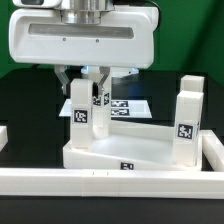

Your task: Assemble desk

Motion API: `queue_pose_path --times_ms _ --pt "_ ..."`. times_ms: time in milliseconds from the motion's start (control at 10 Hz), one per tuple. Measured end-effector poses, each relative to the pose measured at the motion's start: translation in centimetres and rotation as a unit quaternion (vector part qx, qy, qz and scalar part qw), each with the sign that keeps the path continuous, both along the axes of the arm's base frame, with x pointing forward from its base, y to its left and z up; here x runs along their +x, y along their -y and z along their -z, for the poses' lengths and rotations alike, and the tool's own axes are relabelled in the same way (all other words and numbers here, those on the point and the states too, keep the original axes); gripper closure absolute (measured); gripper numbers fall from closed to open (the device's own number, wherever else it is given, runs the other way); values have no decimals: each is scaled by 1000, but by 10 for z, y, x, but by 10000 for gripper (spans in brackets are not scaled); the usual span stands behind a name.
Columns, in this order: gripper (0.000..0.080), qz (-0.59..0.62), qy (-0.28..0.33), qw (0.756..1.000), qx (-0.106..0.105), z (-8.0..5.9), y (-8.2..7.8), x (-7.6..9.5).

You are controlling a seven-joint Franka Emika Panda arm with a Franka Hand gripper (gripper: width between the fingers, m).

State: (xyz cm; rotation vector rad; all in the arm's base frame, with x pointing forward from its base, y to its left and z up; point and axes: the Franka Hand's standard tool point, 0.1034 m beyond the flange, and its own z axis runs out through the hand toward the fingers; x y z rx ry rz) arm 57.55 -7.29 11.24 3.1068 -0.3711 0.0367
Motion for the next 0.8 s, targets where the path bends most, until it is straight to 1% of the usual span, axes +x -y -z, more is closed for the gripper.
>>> queue_pose_path --times_ms 200,400,600,700,800 --pt "509 83 2 997 3 0 0 0" --pt "509 166 4 986 9 0 -1 0" --pt "509 285 3 958 15 2 -1 0" --pt "509 315 1 949 15 2 -1 1" --pt "509 362 2 932 17 2 -1 2"
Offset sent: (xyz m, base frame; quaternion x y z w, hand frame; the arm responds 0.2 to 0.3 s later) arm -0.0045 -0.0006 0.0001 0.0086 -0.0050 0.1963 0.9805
